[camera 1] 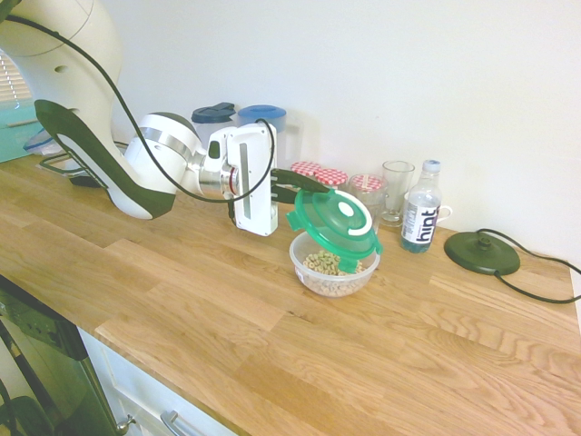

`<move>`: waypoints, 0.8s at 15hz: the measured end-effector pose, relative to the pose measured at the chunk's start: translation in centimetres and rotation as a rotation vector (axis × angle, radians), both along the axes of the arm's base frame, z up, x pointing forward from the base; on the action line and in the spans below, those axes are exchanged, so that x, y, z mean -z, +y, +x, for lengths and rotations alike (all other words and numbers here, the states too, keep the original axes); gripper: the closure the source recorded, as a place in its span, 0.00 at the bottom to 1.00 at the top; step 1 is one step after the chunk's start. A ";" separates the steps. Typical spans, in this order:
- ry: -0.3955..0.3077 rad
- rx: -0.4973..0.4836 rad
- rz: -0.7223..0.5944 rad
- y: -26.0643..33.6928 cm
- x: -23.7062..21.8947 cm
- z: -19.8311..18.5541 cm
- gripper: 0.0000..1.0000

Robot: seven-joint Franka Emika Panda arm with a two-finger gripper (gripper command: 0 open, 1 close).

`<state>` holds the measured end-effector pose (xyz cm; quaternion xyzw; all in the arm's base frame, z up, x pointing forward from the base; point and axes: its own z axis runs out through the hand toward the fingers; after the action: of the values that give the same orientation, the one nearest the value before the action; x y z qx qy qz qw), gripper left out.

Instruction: Cover the lid of food container

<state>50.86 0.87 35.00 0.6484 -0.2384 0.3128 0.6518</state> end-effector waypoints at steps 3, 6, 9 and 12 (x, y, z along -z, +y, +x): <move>0.015 0.012 -0.013 -0.1 0.8 -0.1 1.00; 0.023 0.012 -0.014 -0.1 1.7 -0.1 1.00; 0.027 0.012 -0.013 0.0 2.2 0.2 0.00; 0.025 0.006 -0.008 0.4 2.3 0.4 0.00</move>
<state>51.27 1.27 32.73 0.6489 -0.2308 0.3038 0.6584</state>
